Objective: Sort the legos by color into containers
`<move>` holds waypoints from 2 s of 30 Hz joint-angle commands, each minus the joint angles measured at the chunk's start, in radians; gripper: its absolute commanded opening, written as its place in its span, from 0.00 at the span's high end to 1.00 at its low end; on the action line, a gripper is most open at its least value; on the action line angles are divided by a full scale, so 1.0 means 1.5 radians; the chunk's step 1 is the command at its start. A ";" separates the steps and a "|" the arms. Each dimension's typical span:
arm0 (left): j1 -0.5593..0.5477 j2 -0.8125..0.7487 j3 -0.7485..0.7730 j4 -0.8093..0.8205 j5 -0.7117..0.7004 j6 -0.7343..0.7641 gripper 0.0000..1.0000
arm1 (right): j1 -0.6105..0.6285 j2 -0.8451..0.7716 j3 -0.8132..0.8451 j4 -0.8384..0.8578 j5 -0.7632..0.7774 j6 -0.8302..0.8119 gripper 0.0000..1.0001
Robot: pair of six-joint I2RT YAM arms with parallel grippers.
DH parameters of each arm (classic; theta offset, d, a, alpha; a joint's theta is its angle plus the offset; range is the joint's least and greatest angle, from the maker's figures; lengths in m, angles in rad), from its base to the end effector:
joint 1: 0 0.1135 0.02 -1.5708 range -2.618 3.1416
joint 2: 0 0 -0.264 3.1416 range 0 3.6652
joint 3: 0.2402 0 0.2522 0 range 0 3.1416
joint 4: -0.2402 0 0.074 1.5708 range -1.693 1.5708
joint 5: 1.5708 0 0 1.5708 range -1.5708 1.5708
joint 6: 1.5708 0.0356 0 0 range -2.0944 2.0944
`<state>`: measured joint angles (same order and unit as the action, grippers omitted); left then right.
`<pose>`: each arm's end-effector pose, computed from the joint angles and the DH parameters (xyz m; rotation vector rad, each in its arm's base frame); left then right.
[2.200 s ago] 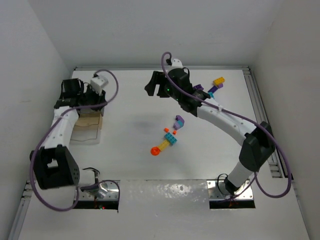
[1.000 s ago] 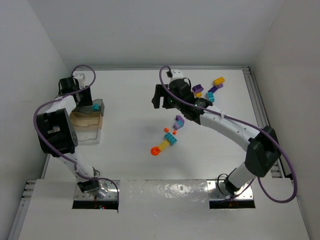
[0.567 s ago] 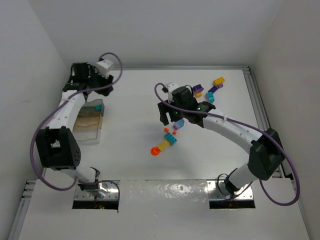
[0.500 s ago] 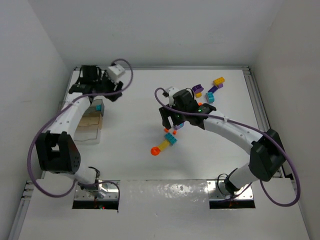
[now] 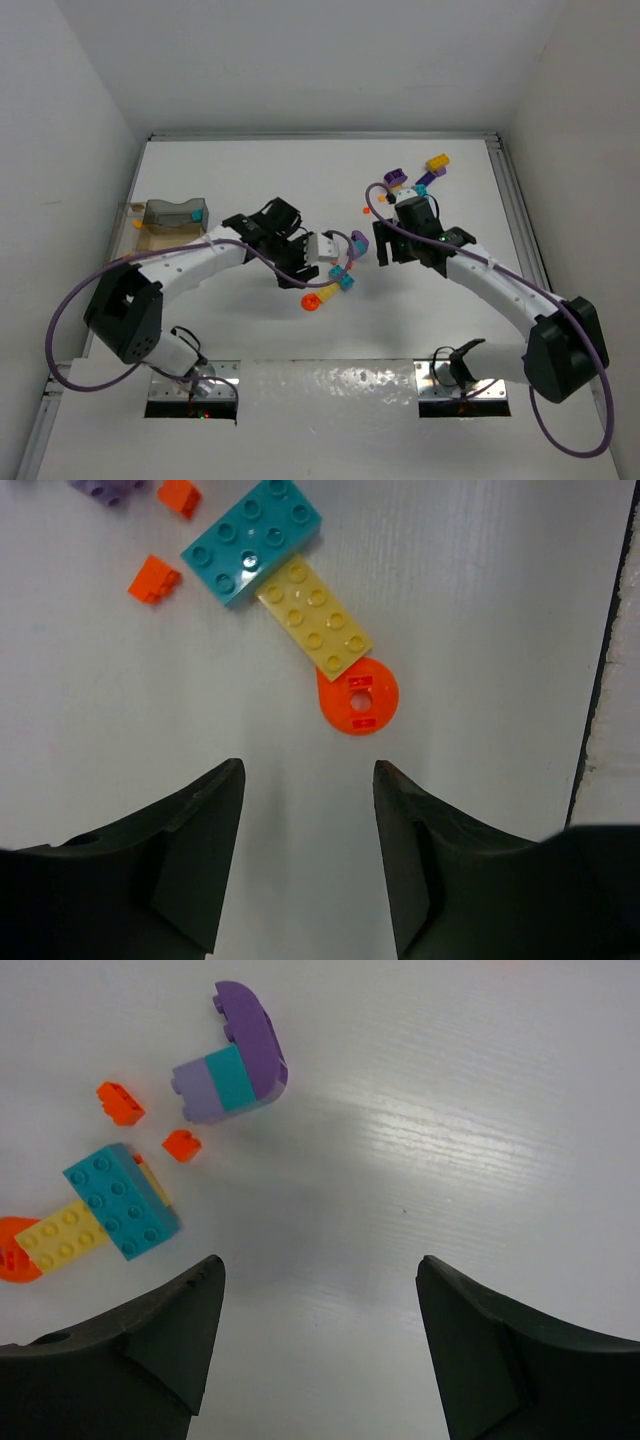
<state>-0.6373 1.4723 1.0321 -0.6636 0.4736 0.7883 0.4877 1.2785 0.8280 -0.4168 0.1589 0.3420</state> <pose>0.2224 -0.1849 0.2318 1.8036 1.8595 -0.5760 0.2334 0.1174 0.2304 -0.1061 2.4293 0.1824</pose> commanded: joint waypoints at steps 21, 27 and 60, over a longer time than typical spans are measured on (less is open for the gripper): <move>-0.056 0.091 -0.093 0.141 -0.041 -0.028 0.52 | 0.004 -0.069 -0.062 0.032 0.027 0.042 0.25; -0.069 0.088 -0.104 0.160 -0.046 -0.046 0.54 | 0.004 -0.070 -0.065 0.033 0.029 0.045 0.25; 0.173 -0.001 -0.004 0.069 -0.109 -0.154 1.00 | 0.004 -0.056 -0.029 0.052 0.022 0.027 0.25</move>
<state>-0.4271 1.5635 0.9768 -0.5434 0.3298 0.6399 0.4927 1.1908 0.7288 -0.3882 0.2012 0.3923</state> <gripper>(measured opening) 0.171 0.751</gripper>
